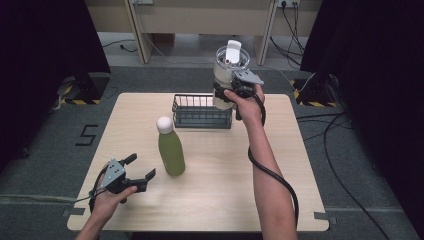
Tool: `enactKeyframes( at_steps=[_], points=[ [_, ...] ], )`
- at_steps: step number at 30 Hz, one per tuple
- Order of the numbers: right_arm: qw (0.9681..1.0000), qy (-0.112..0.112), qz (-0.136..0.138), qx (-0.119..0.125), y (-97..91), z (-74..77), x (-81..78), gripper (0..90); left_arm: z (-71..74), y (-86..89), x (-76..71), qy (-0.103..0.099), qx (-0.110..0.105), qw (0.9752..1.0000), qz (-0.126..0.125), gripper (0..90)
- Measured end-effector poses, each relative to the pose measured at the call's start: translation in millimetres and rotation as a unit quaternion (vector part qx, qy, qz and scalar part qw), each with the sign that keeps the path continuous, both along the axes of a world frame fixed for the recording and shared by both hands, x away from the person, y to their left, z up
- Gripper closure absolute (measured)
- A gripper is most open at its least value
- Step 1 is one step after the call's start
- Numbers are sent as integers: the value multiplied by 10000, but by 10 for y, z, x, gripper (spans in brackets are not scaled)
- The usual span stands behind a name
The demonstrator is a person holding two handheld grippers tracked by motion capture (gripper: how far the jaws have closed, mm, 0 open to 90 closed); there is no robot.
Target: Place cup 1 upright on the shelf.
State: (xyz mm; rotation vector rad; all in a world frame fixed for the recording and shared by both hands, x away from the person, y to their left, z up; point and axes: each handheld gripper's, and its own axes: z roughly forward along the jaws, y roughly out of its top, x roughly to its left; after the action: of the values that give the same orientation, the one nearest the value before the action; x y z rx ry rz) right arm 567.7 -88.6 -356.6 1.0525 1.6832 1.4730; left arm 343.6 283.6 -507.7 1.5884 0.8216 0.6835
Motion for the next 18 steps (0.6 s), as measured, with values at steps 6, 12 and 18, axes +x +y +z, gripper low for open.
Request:
enactKeyframes(
  at_steps=[6, 12, 18],
  points=[
    [10000, 22, -3, -1, 32, -3, 59, 99, -2, 3, 1, 8, -2, 10000, 6, 64],
    [10000, 62, -44, 53, 48, -16, 110, 99, -4, 1, 2, 16, -14, 10000, 6, 64],
    [9999, 133, -60, 53, 76, -55, 147, 99, -5, 5, 2, 18, -11, 10000, 10, 64]
  ],
)
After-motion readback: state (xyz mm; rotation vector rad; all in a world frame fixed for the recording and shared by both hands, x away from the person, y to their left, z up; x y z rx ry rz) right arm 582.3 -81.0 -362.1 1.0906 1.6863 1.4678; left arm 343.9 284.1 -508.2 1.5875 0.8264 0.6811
